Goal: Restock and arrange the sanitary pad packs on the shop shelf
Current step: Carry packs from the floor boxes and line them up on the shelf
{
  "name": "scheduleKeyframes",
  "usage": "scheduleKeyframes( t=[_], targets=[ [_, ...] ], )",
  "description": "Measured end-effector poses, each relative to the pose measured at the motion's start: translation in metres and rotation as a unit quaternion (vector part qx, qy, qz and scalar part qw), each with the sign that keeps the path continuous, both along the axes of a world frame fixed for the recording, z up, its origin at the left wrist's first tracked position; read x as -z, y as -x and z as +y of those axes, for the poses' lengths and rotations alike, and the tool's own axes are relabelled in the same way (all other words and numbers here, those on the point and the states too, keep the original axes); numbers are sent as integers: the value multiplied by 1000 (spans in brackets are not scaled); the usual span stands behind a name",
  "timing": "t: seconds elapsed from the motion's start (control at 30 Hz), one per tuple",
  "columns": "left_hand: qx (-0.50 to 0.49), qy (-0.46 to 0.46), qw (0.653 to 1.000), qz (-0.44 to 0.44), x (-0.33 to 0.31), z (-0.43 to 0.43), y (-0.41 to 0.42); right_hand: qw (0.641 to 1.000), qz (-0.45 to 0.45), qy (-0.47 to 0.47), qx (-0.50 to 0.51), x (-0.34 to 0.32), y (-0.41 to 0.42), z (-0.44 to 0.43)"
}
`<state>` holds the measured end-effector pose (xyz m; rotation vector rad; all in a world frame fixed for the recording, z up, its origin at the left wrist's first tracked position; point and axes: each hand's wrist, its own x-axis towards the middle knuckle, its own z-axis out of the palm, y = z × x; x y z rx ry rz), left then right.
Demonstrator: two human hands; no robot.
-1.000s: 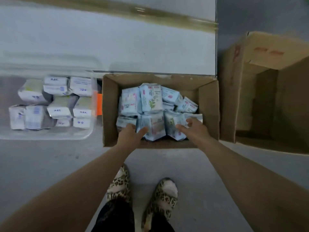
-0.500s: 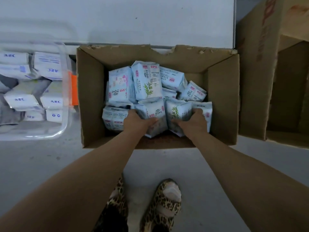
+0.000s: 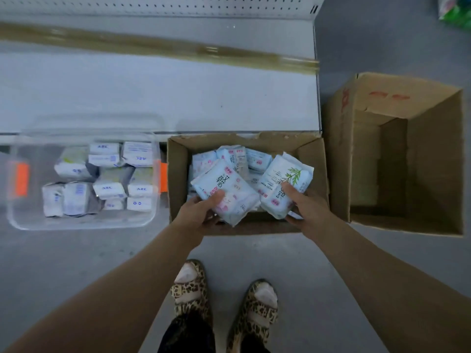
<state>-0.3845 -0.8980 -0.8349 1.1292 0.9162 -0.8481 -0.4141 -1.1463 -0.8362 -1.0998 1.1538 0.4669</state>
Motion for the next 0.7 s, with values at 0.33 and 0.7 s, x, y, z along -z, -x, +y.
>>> scheduleKeyframes(
  t=[0.33, 0.7],
  targets=[
    [-70, 44, 992, -91, -213, 8, -14, 992, -74, -91, 43, -211, -8, 9],
    [-136, 99, 942, -290, -469, 37, -19, 964, -235, -122, 2, -464, -26, 36]
  ],
)
